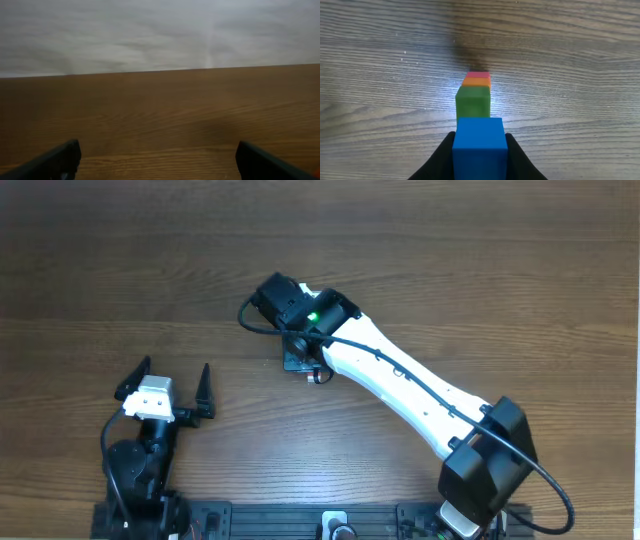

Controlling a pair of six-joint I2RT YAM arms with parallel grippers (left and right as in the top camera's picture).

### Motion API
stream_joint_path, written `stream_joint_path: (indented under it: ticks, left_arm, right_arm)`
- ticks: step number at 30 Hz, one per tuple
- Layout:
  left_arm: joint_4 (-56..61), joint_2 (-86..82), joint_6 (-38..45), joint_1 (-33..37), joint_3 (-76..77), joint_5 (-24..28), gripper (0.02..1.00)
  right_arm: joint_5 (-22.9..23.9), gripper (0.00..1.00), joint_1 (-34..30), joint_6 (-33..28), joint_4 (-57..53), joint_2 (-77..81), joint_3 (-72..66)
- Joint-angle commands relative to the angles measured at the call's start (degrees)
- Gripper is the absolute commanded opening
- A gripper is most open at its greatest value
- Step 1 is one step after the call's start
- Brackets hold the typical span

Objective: Stack Cubes

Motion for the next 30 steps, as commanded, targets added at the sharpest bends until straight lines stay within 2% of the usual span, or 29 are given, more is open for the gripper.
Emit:
stream_joint_path:
  ticks: [1, 30]
  left_arm:
    - [-0.09, -0.42, 0.83, 0.42, -0.28, 0.15, 1.0]
    - [-0.09, -0.42, 0.83, 0.42, -0.28, 0.15, 1.0]
  right_arm:
    - [-0.2, 0.104, 0.57, 0.52, 0.22, 0.85, 1.25]
    - [0.04, 0.11, 0.46, 0.5, 1.92, 3.65, 1.27]
